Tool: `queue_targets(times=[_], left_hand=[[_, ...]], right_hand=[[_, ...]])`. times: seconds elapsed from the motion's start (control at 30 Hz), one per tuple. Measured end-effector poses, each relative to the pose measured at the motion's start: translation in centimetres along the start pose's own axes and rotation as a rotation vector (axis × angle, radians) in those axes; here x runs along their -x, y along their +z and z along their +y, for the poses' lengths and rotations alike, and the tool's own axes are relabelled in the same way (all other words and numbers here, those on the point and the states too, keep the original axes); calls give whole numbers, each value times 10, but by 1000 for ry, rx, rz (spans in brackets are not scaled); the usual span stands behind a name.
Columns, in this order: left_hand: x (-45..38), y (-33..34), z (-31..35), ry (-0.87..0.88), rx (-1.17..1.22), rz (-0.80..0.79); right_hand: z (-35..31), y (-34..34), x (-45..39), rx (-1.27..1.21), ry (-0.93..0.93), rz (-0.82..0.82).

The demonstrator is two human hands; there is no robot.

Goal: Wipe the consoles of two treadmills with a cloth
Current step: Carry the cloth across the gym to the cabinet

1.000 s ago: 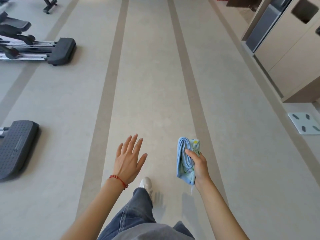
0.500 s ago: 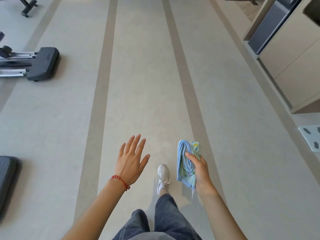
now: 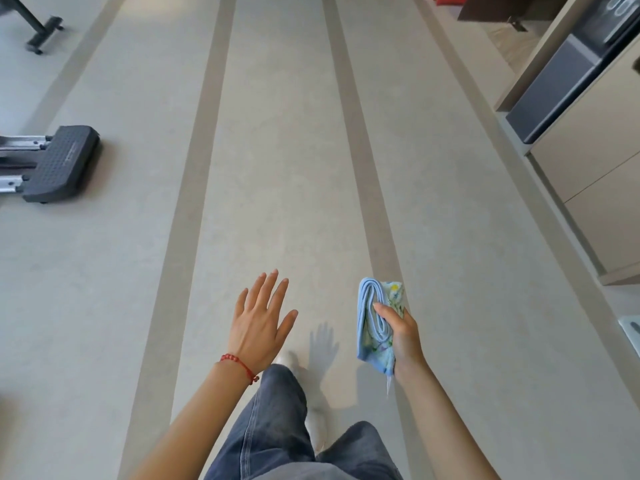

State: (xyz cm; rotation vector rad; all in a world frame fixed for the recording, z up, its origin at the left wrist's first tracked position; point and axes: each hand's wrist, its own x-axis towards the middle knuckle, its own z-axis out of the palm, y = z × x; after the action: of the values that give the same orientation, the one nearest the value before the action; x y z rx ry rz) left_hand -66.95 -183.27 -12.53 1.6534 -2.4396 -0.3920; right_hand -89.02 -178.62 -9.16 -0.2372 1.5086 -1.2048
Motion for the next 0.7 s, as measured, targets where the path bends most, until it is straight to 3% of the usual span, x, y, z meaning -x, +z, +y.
queue_targets(times=[0.43,0.7], left_hand=[[-277,-19,-61,139,-41,-50],[-411,-23,-58,219,-13,-121]], right_hand=[[-129,107,-196,-48,-9,78],[-196,134,-282,-74,-2,154]])
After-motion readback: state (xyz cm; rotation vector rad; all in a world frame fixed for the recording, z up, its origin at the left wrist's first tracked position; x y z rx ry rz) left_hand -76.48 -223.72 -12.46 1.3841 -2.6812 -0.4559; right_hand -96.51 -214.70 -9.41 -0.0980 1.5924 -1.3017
